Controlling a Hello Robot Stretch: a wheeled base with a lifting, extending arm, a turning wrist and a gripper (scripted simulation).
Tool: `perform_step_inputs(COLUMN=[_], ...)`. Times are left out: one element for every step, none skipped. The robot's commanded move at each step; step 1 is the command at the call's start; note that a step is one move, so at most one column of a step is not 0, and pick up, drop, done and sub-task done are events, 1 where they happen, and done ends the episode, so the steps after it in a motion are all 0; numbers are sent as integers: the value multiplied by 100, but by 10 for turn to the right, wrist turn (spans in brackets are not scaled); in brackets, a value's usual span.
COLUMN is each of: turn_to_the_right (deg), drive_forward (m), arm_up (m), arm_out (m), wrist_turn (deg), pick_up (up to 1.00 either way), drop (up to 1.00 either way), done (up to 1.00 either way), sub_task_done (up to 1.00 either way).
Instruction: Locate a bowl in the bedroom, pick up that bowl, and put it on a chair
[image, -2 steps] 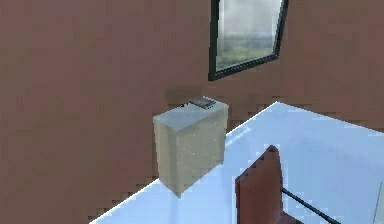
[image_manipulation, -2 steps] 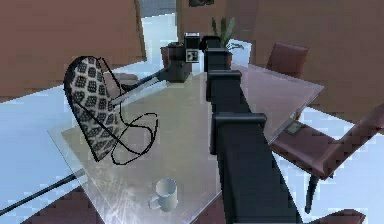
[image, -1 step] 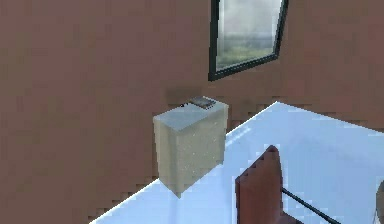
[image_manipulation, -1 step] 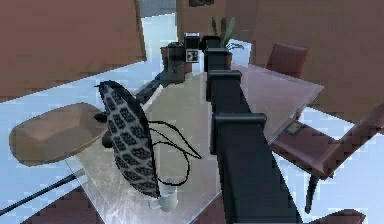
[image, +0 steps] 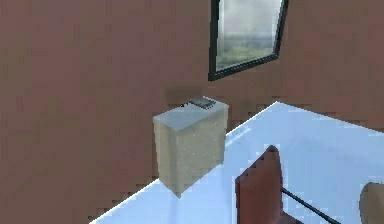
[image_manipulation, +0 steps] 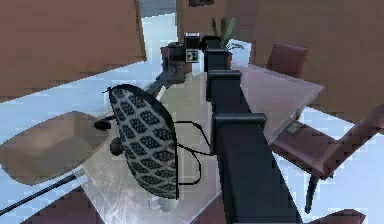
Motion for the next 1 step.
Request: perform_step_inputs(turn_to_the_right=[0], drive_forward=[0], arm_up=[0], arm_out=[-38], wrist_turn=[0], pick_up=[0], drop=[0], done=[0], sub_task_done=[0])
